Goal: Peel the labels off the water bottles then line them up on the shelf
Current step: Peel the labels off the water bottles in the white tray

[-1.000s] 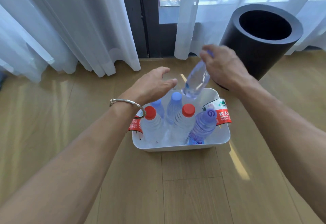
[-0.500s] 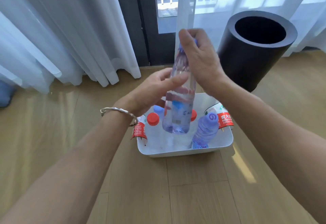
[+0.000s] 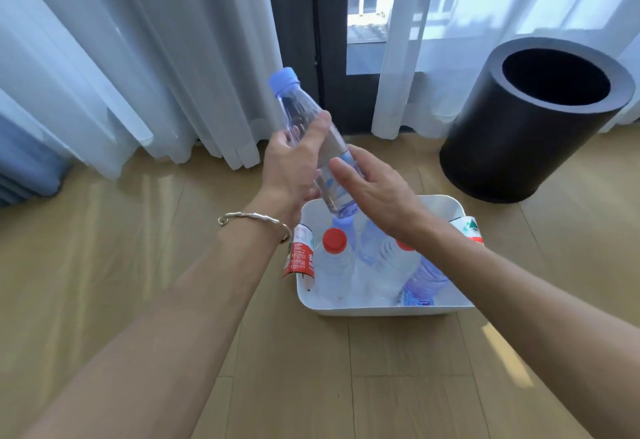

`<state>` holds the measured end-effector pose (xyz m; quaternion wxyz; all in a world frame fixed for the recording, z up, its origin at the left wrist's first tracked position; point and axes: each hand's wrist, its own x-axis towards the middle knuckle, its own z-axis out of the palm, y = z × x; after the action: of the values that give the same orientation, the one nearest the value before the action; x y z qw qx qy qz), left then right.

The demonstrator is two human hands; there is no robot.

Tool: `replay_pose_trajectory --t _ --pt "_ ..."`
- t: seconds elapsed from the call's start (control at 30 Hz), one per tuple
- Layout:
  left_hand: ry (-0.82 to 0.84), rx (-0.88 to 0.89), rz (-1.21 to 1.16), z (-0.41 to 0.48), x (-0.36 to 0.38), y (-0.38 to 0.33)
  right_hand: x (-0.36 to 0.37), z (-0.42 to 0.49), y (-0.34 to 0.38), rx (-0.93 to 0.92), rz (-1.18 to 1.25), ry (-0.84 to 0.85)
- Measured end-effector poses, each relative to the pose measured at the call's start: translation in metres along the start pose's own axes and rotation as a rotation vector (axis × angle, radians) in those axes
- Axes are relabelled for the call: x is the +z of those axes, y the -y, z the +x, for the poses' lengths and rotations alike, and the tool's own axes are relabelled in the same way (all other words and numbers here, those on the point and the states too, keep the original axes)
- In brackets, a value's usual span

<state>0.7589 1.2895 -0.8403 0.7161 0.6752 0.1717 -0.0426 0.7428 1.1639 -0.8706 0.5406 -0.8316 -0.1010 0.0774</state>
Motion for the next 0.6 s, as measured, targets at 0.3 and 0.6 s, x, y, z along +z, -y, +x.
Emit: replay_pose_trajectory --t 0.3,0.6 --pt "-0.064 0.088 0.172 0.002 0.006 0.008 -0.003 0.003 -0.010 -0.012 -0.020 0.009" --pt "-0.142 0.070 0.044 0.008 0.016 0.014 0.002 0.004 -0.009 -0.097 -0.134 -0.338"
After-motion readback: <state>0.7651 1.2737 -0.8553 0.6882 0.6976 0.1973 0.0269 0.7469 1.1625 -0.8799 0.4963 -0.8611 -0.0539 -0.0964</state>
